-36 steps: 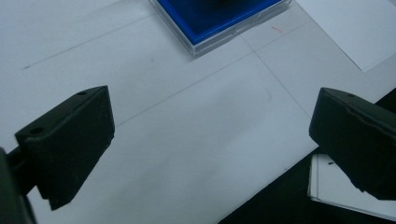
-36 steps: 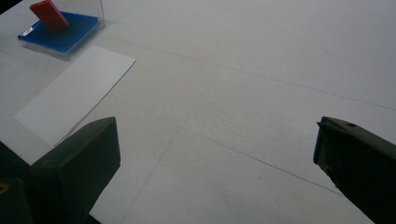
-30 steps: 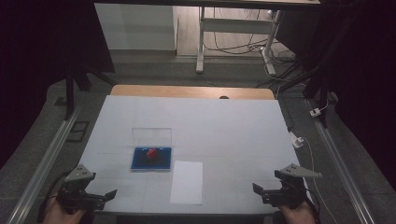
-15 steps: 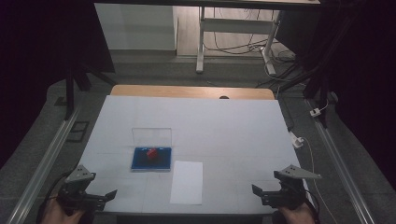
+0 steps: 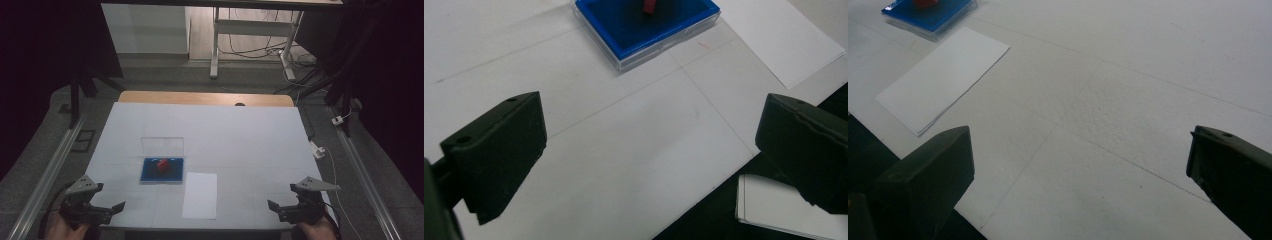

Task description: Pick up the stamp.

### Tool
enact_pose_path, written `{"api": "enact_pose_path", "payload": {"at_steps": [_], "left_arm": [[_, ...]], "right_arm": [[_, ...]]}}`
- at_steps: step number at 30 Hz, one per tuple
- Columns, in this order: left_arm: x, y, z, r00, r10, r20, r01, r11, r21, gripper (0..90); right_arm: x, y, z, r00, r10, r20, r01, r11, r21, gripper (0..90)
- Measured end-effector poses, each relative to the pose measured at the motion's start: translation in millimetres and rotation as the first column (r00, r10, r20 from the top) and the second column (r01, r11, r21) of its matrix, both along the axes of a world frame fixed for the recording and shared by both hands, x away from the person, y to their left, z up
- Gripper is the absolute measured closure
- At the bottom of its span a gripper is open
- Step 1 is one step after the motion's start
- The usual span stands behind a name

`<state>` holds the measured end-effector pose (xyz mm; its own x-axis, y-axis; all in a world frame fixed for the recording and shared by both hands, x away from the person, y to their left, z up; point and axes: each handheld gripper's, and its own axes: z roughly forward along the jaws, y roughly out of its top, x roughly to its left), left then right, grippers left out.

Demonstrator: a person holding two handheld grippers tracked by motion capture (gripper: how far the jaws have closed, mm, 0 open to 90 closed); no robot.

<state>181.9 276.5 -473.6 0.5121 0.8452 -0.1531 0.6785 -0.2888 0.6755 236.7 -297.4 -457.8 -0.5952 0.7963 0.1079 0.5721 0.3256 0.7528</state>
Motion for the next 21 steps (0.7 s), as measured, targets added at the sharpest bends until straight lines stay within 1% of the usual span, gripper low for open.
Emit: {"api": "enact_pose_path", "payload": {"at_steps": [4, 8, 12, 18, 21], "left_arm": [[2.2, 1.2, 1.0, 0.9999, -0.010, -0.005, 0.010, 0.9998, -0.019, 0.4], [4.8, 2.6, 0.8, 0.9996, -0.028, 0.006, 0.028, 0.9986, -0.044, 0.4], [9.0, -1.0, 1.0, 0.9984, -0.056, 0.013, 0.056, 0.9965, -0.061, 0.0], [15.4, -8.6, 1.8, 0.9964, -0.078, 0.031, 0.080, 0.9961, -0.039, 0.1], [17.9, -10.5, 2.3, 0.9957, -0.083, 0.042, 0.085, 0.9953, -0.047, 0.1]], "right_arm": [[0.3, 0.2, 0.0, 1.0000, 0.006, -0.003, -0.006, 1.0000, -0.001, 0.0], [0.4, 0.7, -0.1, 0.9999, 0.008, -0.007, -0.008, 1.0000, -0.005, 0.0], [0.7, 1.0, -0.3, 0.9999, 0.011, -0.009, -0.011, 0.9999, -0.004, 0.0], [1.4, 1.4, -0.5, 0.9997, 0.017, -0.017, -0.017, 0.9998, -0.005, 0.0], [1.6, 1.4, -0.7, 0.9997, 0.016, -0.016, -0.016, 0.9999, -0.002, 0.0]]}}
